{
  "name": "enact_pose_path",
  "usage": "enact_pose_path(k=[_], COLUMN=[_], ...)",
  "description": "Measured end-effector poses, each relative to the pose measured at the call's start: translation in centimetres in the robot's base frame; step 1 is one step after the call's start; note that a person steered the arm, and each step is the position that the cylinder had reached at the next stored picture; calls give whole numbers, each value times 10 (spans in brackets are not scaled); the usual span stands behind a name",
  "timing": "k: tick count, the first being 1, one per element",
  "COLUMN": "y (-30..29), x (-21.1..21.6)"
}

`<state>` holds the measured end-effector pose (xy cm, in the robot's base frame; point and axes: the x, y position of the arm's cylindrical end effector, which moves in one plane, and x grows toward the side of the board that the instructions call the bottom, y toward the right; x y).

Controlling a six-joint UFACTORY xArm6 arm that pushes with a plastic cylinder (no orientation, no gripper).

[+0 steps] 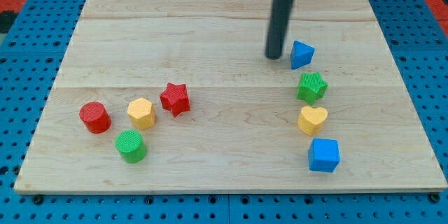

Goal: Slide the red star closer to the blue triangle

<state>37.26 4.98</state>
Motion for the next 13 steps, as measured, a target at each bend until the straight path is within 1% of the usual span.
enact_pose_path(k=[1,2,3,4,5,6,7,8,9,10,11,13], y=[-55,-21,-69,-124,-137,-106,-153,-202,-205,-241,-258,-99], x=[9,98,148,86,44,74,92,60,2,-6,-42,-34])
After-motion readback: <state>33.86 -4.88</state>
